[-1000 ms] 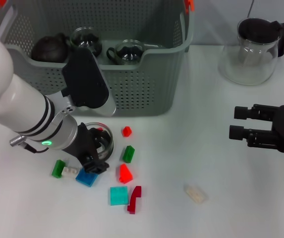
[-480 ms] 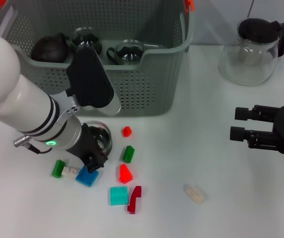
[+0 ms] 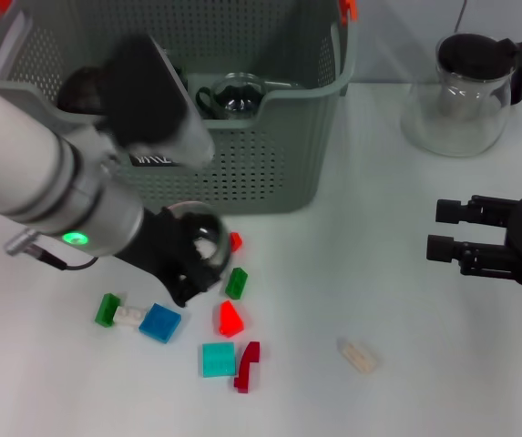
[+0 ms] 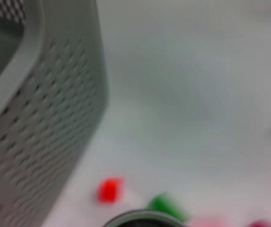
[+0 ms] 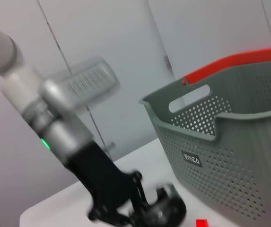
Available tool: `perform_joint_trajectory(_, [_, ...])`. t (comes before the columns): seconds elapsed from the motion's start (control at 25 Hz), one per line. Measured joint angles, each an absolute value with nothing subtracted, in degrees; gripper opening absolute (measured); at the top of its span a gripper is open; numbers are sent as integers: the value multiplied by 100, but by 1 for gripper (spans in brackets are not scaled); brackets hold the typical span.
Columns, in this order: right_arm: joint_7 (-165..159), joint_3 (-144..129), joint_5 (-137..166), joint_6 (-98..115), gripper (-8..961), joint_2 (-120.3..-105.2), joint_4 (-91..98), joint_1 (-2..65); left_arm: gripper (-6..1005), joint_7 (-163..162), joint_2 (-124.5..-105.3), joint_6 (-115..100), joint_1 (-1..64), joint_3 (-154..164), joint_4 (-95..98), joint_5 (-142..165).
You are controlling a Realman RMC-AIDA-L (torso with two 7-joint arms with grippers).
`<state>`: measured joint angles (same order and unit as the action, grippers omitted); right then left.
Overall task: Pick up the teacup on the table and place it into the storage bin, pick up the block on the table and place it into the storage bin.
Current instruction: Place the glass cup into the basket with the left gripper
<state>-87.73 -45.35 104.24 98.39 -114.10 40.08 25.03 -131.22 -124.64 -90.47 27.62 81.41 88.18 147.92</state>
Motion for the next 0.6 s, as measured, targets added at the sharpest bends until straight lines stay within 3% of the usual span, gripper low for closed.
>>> perform_joint_trajectory(0.16, [-8763, -4537, 10424, 9832, 721, -11401, 4008, 2495, 50, -13082, -12422, -10111, 2861, 6880, 9532, 13208])
perform_joint_trajectory(0.32, [-8684, -4538, 10423, 9807, 719, -11402, 4008, 2497, 49, -13040, -12337, -10173, 3351, 5478, 9663, 12105])
perform_joint_trajectory(0.56, [-8668, -4554, 10424, 9791, 716, -11398, 4008, 2554, 47, -13109, -11905, -7896, 4414, 5289, 8014, 13055])
perform_joint_trajectory(0.6, [-8667, -4554, 10423, 9792, 715, -11398, 4008, 2560, 47, -13109, -11905, -7896, 4414, 5289, 8014, 13055])
